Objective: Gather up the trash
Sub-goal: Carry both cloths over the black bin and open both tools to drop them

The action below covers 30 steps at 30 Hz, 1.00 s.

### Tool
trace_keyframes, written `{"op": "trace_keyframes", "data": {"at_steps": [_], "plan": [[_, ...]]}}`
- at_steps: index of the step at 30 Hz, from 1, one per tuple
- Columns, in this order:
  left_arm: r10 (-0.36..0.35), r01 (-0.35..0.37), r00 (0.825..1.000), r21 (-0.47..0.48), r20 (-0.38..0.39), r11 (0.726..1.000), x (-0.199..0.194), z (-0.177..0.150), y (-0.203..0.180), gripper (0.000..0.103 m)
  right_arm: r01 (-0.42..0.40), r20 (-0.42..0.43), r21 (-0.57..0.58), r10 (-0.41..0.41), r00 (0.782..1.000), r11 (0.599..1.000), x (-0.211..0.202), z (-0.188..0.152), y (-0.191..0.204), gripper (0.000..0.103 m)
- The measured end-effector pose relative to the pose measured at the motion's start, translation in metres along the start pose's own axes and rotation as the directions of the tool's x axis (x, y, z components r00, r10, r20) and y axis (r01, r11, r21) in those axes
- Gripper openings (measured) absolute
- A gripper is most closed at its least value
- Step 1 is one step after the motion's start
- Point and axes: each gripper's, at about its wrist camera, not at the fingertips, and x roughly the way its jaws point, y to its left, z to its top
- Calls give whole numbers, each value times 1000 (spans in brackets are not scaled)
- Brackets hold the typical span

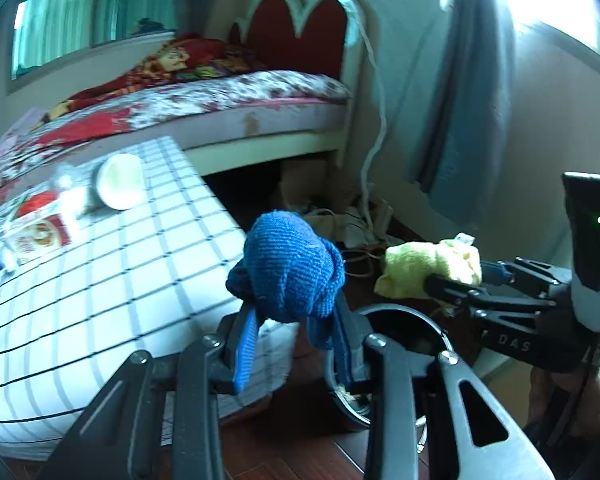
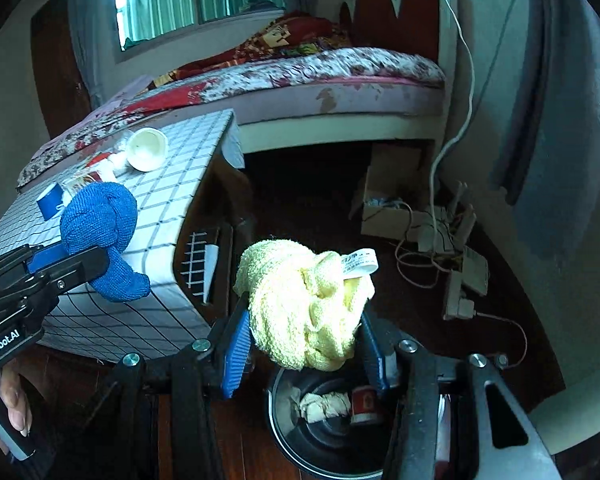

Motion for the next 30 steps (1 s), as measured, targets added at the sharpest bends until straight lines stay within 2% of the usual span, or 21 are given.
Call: {"op": "trace_keyframes", "data": {"at_steps": [4, 10, 12, 15, 20, 25, 27, 28, 29, 30], "plan": [[-57, 58, 998, 34, -39, 998, 15, -5, -21, 34, 11, -48, 30, -10, 999, 999, 4, -17, -24, 51], [-131, 140, 983, 67, -131, 988, 43, -18, -47, 34, 6, -104, 64, 1, 995, 998, 10, -36, -50, 51], [-183, 198, 970, 78, -163, 977, 52, -23, -54, 34, -16, -127, 86, 27, 992, 996, 14, -41, -56, 51], [-220, 246, 950, 98, -221, 964, 66, -32, -66, 35, -14, -162, 90, 29, 986, 996, 20, -47, -60, 51], [-230, 264, 932, 88, -279, 961, 86, -41, -74, 35, -16, -214, 91, 36, 976, 996, 32, -57, -66, 52], [-266, 298, 915, 64, -302, 952, 97, -47, -74, 38, -32, -241, 124, 61, 969, 992, 40, -60, -73, 53], [-270, 303, 913, 66, -304, 951, 100, -49, -76, 44, -52, -250, 153, 90, 964, 987, 45, -61, -78, 56], [-271, 303, 913, 60, -304, 951, 103, -51, -76, 52, -50, -265, 168, 93, 960, 985, 49, -62, -81, 61], [-264, 293, 914, 52, -308, 955, 106, -53, -74, 76, -15, -279, 181, 66, 958, 983, 52, -63, -86, 77], [-247, 272, 919, 43, -306, 961, 107, -55, -73, 91, 19, -286, 192, 38, 958, 981, 53, -64, -89, 87]]}}
